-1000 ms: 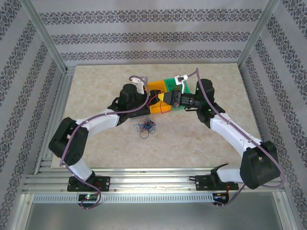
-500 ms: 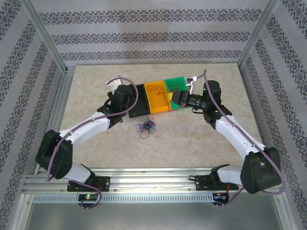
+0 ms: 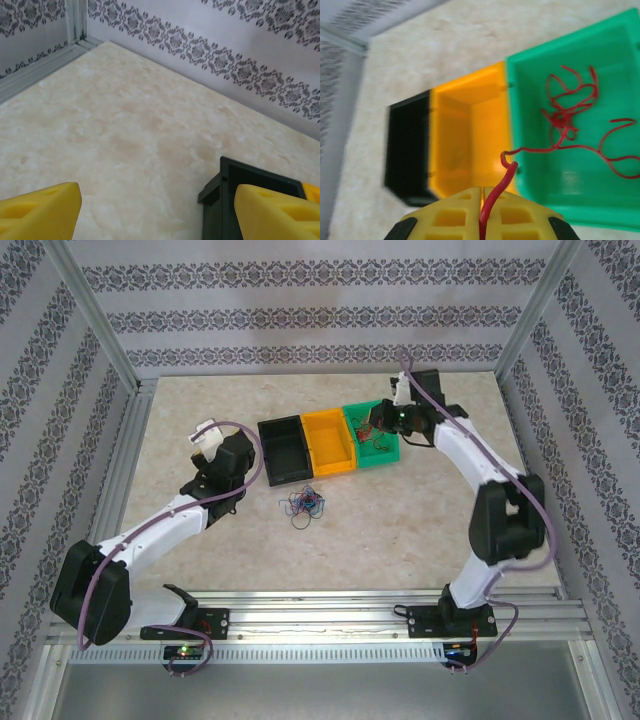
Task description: Untangle the cables
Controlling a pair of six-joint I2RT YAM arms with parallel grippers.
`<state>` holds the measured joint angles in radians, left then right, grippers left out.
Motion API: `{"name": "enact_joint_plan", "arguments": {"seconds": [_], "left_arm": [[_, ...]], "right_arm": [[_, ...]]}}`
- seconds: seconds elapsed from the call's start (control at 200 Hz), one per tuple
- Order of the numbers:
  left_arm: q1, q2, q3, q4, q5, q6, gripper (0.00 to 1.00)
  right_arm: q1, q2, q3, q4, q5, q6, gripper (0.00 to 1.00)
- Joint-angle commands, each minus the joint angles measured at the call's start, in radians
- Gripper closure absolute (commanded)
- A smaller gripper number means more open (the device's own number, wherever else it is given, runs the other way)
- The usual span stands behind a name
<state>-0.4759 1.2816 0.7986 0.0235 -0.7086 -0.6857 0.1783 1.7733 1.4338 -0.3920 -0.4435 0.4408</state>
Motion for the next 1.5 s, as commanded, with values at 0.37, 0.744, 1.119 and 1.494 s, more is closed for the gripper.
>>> {"name": "enact_joint_plan", "arguments": {"seconds": [0.37,0.744,1.119,1.494], "left_arm": [[-0.012,0.006,-0.001,-0.036,0.051,-0.014,0.20],[-0.024,0.037,0.021,-0.024,0.093,-0.002,0.20],[-0.049,0.078,0.053,-0.002,0.110,0.028,0.20],[-0.063,0.091,0.061,0.016,0.116,0.046,0.20]], "right_arm": [[0.036,0.515,0.586,-0.436,0.149,-0.226,1.00],[0.032,0.625,0.683,-0.476,0.231,-0.250,0.80],[0.028,0.446,0.599,-0.374,0.209,-0.237,0.50],[0.033,0.329,0.452,-0.354,0.269,-0.256,0.36]]}}
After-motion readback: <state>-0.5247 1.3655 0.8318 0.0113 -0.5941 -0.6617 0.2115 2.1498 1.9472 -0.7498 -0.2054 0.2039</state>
